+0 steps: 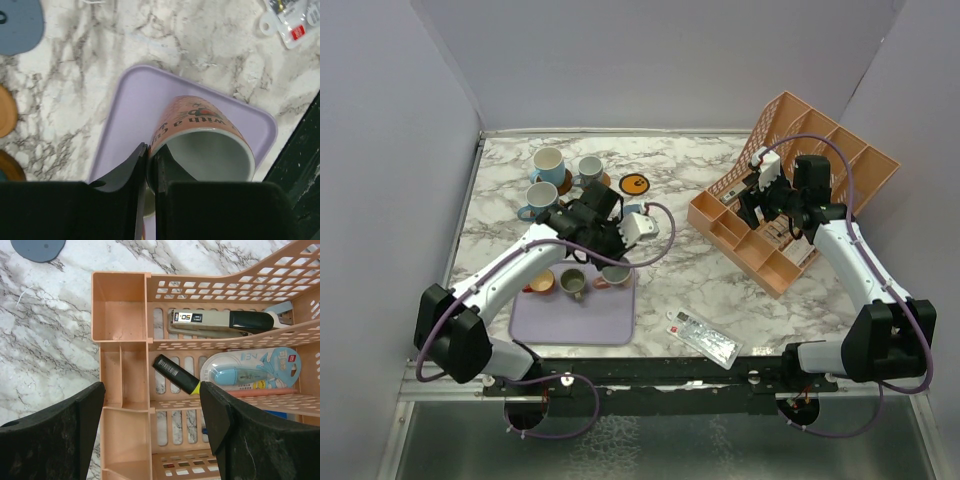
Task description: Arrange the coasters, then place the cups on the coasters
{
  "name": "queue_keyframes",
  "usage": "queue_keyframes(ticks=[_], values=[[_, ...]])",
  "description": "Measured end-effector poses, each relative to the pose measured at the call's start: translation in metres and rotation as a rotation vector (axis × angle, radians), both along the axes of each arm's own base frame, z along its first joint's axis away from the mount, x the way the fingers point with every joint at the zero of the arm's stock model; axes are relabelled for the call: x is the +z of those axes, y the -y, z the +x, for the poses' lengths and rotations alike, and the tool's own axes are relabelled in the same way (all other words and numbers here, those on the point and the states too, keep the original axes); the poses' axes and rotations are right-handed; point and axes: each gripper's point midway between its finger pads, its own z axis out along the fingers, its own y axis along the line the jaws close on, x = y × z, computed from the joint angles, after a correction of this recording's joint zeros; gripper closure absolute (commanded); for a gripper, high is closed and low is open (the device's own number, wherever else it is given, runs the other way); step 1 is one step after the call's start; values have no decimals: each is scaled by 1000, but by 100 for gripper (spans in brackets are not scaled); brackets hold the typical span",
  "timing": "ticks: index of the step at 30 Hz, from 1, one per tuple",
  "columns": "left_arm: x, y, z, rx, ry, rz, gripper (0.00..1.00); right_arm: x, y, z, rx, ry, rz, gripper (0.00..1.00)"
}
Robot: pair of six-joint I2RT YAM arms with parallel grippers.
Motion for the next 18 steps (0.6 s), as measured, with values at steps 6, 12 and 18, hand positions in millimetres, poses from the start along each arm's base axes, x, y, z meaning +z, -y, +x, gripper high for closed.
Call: queue_keyframes(ticks=[6,12,18], values=[[29,-17,60,174,60,-17,100,0,0,0,0,0,0,22],[47,-55,125,359,117,-11,100,0,0,0,0,0,0,22],[41,-75,167,447,124,17,100,0,0,0,0,0,0,22]])
